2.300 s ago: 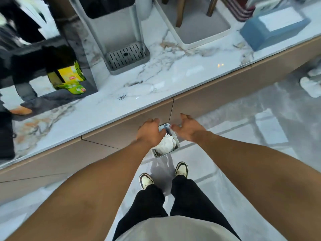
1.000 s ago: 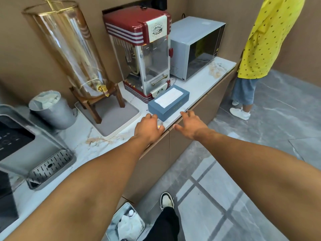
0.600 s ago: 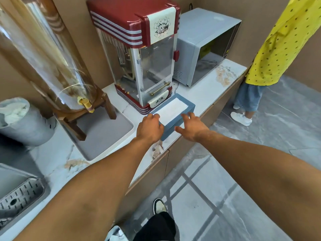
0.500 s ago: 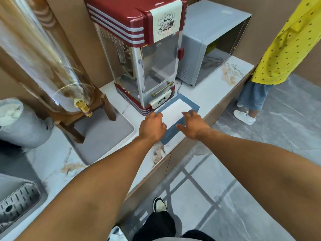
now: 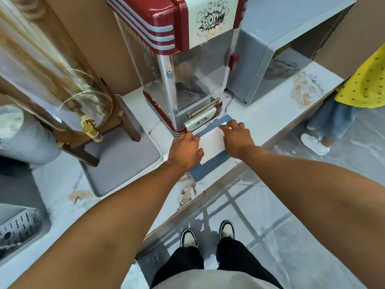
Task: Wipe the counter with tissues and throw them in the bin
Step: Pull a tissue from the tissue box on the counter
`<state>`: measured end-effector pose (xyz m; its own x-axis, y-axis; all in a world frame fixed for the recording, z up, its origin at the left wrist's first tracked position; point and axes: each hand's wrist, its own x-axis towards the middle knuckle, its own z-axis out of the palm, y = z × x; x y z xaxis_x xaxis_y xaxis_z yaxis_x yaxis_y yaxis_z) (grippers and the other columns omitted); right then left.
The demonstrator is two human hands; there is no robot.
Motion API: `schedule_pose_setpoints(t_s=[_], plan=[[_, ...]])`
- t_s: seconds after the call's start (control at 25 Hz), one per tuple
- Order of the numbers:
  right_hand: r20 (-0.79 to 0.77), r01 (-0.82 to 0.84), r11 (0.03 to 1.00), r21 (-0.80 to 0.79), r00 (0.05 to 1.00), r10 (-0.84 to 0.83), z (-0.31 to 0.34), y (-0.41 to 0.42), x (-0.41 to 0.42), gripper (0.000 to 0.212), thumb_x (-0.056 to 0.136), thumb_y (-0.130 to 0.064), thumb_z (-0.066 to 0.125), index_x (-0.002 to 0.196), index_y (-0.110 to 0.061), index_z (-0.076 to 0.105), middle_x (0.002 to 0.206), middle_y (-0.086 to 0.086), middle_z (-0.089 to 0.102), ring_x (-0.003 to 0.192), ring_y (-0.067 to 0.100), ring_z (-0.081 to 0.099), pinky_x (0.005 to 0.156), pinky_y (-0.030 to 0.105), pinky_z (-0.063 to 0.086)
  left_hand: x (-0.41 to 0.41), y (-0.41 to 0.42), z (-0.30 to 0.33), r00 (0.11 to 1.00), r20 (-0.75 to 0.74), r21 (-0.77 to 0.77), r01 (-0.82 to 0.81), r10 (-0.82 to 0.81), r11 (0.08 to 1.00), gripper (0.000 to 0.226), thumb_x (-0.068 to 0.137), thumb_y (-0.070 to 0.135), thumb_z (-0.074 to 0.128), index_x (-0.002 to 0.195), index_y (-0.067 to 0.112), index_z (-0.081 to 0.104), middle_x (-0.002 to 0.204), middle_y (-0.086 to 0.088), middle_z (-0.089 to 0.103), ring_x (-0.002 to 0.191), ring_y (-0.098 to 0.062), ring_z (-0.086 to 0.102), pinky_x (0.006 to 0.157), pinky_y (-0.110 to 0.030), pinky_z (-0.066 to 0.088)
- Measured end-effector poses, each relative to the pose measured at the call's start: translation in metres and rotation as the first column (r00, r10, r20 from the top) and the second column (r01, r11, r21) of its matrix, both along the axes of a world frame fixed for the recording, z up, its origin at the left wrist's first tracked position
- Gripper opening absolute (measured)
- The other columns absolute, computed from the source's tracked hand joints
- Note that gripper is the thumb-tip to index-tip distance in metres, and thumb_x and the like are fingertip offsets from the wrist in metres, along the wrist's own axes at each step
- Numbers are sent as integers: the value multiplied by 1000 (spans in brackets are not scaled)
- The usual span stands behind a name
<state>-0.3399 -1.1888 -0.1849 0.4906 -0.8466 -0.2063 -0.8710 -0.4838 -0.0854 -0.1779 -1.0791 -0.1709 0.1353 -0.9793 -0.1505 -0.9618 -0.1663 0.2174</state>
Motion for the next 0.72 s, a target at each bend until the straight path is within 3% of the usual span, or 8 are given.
schedule_pose_setpoints(t_s=[0.28, 0.52, 0.72], plan=[[86, -124, 989, 77, 989, 117, -3, -16, -8, 76, 82, -4, 74, 148, -13, 37, 146, 13, 34, 133, 34, 34, 111, 44, 41, -7, -2, -5, 997, 49, 55, -54, 52, 997, 35, 98, 26, 52, 127, 8, 62, 126, -11, 54, 122, -30, 47, 103, -44, 44], [179, -165, 983, 83, 973, 148, 0, -31, -12, 36, 96, -6, 53, 132, -11, 56, 130, 14, 48, 119, 31, 50, 107, 37, 43, -12, -4, -6, 995, 47, 45, -90, 87, 995, 27, 99, 15, 51, 117, 8, 70, 119, -10, 59, 118, -30, 50, 101, -42, 44], [147, -209, 972, 103, 970, 193, 12, -29, -8, 29, 95, -5, 54, 121, -12, 64, 124, 13, 55, 107, 31, 59, 96, 35, 48, -10, 0, 1, 989, 67, 9, -136, 135, 991, 28, 100, 16, 49, 112, 11, 74, 114, -9, 62, 114, -29, 54, 99, -42, 47]])
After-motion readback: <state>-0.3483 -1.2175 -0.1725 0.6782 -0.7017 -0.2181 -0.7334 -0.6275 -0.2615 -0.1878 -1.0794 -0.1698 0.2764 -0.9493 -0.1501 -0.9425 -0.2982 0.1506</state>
